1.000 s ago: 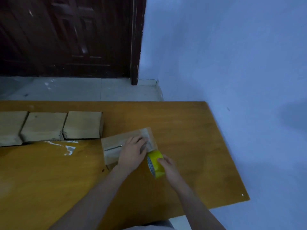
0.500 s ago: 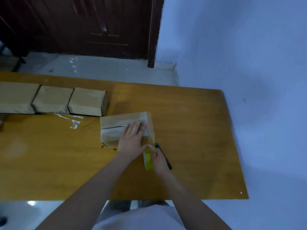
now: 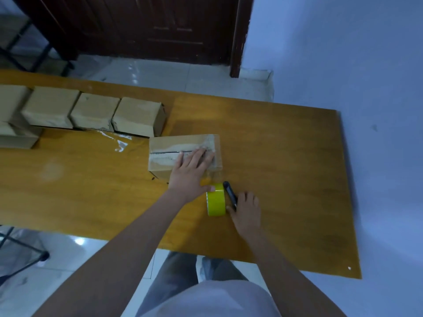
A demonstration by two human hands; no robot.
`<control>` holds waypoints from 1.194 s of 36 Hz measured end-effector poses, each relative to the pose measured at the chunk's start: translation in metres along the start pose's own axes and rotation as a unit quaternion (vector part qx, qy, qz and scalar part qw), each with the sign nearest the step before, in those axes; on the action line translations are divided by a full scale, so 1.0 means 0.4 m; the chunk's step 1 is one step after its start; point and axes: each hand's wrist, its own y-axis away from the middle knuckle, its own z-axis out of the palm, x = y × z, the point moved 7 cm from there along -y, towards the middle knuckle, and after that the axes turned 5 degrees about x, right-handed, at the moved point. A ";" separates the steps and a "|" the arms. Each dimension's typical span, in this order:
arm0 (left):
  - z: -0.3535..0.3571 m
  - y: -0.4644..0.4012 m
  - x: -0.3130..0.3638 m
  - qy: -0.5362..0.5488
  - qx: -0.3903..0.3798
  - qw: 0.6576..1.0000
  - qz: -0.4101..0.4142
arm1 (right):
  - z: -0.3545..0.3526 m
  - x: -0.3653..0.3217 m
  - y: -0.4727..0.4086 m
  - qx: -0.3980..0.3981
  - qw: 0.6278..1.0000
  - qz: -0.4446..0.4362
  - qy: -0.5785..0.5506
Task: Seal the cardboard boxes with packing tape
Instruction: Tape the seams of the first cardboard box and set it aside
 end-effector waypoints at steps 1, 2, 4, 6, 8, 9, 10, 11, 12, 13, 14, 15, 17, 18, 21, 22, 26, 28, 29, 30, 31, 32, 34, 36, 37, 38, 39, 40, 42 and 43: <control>-0.001 0.000 0.000 0.001 -0.004 1.000 -0.001 | -0.007 0.002 -0.004 0.027 0.999 -0.019 0.008; -0.001 0.000 0.000 0.004 -0.007 1.000 -0.002 | -0.015 0.005 -0.007 0.040 0.999 -0.024 0.002; -0.003 -0.003 0.001 0.013 -0.014 1.000 -0.008 | -0.031 0.026 -0.016 0.020 0.999 0.011 -0.047; -0.005 -0.006 0.002 0.016 -0.017 1.000 -0.012 | -0.055 0.054 -0.022 0.005 0.992 0.048 -0.116; -0.003 -0.005 0.002 0.014 -0.019 1.000 -0.016 | -0.103 0.065 -0.019 0.032 0.982 0.037 -0.180; -0.001 -0.004 0.002 0.014 -0.021 1.000 -0.017 | -0.132 0.063 -0.015 0.044 0.978 0.015 -0.203; 0.002 -0.002 0.002 0.013 -0.021 1.000 -0.017 | -0.163 0.057 -0.008 0.053 0.974 -0.009 -0.218; 0.004 -0.001 0.002 0.013 -0.021 1.000 -0.017 | -0.190 0.048 -0.001 0.061 0.972 -0.035 -0.225; 0.007 0.000 0.002 0.012 -0.022 1.000 -0.017 | -0.215 0.036 0.006 0.071 0.971 -0.063 -0.219; 0.008 0.000 0.002 0.010 -0.023 1.000 -0.017 | -0.240 0.017 0.015 0.082 0.971 -0.095 -0.202; 0.008 0.000 0.001 0.008 -0.024 1.000 -0.017 | -0.256 -0.004 0.026 0.093 0.970 -0.130 -0.181; 0.007 0.000 0.001 0.006 -0.024 1.000 -0.016 | -0.266 -0.024 0.037 0.101 0.968 -0.160 -0.162; 0.006 0.001 0.002 -0.001 -0.025 1.000 -0.013 | -0.269 -0.054 0.048 0.096 0.967 -0.189 -0.139; 0.005 0.002 0.003 -0.004 -0.027 1.000 -0.013 | -0.265 -0.066 0.045 0.080 0.969 -0.191 -0.132; 0.007 0.003 0.004 -0.013 -0.027 0.999 -0.015 | -0.248 -0.085 0.025 0.038 0.976 -0.181 -0.116; 0.008 0.003 0.004 -0.014 -0.027 0.999 -0.015 | -0.243 -0.087 0.019 0.033 0.977 -0.178 -0.113; 0.014 0.001 0.000 -0.012 -0.026 1.000 -0.013 | -0.229 -0.076 0.012 0.027 0.982 -0.156 -0.108; 0.015 0.002 0.000 -0.013 -0.025 1.000 -0.010 | -0.228 -0.047 0.008 0.032 0.987 -0.114 -0.106; 0.015 0.003 0.000 -0.014 -0.026 1.000 -0.009 | -0.229 -0.023 0.004 0.039 0.990 -0.081 -0.105; 0.015 0.003 0.000 -0.014 -0.026 1.000 -0.009 | -0.227 0.007 -0.002 0.043 0.993 -0.044 -0.103; 0.015 0.003 0.000 -0.014 -0.026 1.000 -0.009 | -0.223 0.038 -0.008 0.045 0.994 -0.008 -0.103; 0.015 0.003 0.000 -0.013 -0.026 1.000 -0.009 | -0.217 0.067 -0.014 0.042 0.994 0.022 -0.100; 0.013 0.002 0.000 -0.013 -0.025 1.000 -0.009 | -0.188 0.112 -0.028 0.025 0.995 0.059 -0.082; 0.014 0.003 0.000 -0.014 -0.027 0.999 -0.010 | -0.153 0.136 -0.038 0.005 0.994 0.081 -0.069; 0.015 0.003 0.000 -0.014 -0.027 0.999 -0.011 | -0.140 0.141 -0.042 -0.001 0.994 0.087 -0.065; 0.016 0.004 0.000 -0.015 -0.027 0.999 -0.012 | -0.127 0.144 -0.045 0.000 0.995 0.085 -0.056; 0.017 0.004 0.000 -0.016 -0.027 0.999 -0.012 | -0.117 0.144 -0.047 0.008 0.996 0.081 -0.037; 0.018 0.004 0.000 -0.018 -0.028 0.999 -0.012 | -0.111 0.143 -0.048 0.018 0.997 0.081 -0.011; 0.019 0.003 -0.001 -0.020 -0.029 0.999 -0.011 | -0.111 0.128 -0.050 0.044 0.996 0.084 -0.007; 0.019 0.003 -0.001 -0.021 -0.028 0.999 -0.011 | -0.114 0.111 -0.053 0.061 0.994 0.072 -0.054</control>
